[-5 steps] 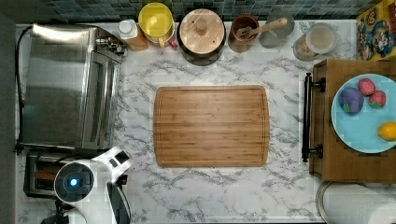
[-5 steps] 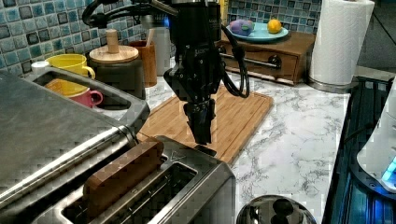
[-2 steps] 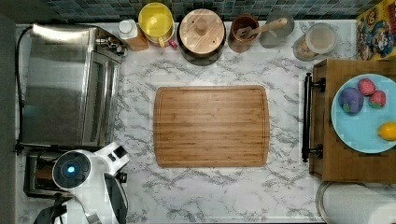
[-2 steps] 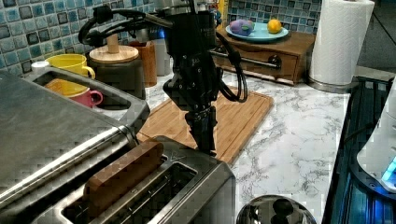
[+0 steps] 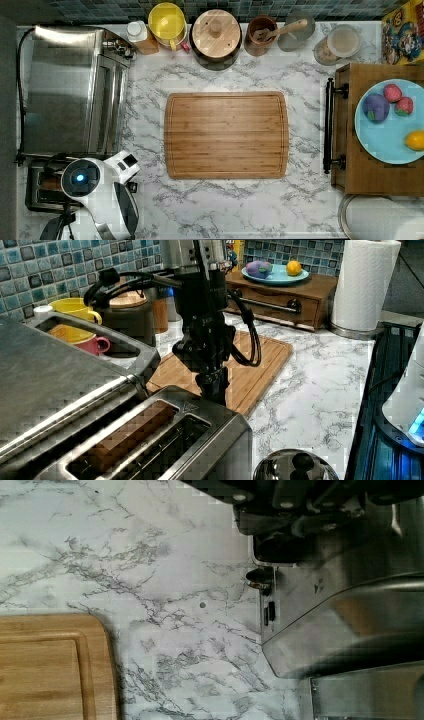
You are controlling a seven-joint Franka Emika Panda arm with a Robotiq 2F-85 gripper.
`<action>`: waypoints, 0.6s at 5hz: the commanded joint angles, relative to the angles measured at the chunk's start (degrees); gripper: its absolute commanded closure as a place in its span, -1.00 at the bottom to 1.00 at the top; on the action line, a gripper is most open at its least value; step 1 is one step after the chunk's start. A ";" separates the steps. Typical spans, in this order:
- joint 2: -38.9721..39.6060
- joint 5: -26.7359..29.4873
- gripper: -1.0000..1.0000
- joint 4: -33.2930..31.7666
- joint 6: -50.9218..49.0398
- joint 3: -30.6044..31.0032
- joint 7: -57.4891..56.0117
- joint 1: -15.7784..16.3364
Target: Turn on the toaster.
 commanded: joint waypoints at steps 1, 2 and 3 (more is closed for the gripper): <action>11.39 3.61 1.00 -15.92 19.36 1.78 1.12 2.14; 14.54 8.96 1.00 -21.11 28.30 4.51 -4.73 3.45; 10.84 6.77 1.00 -18.61 21.00 3.14 -4.44 2.80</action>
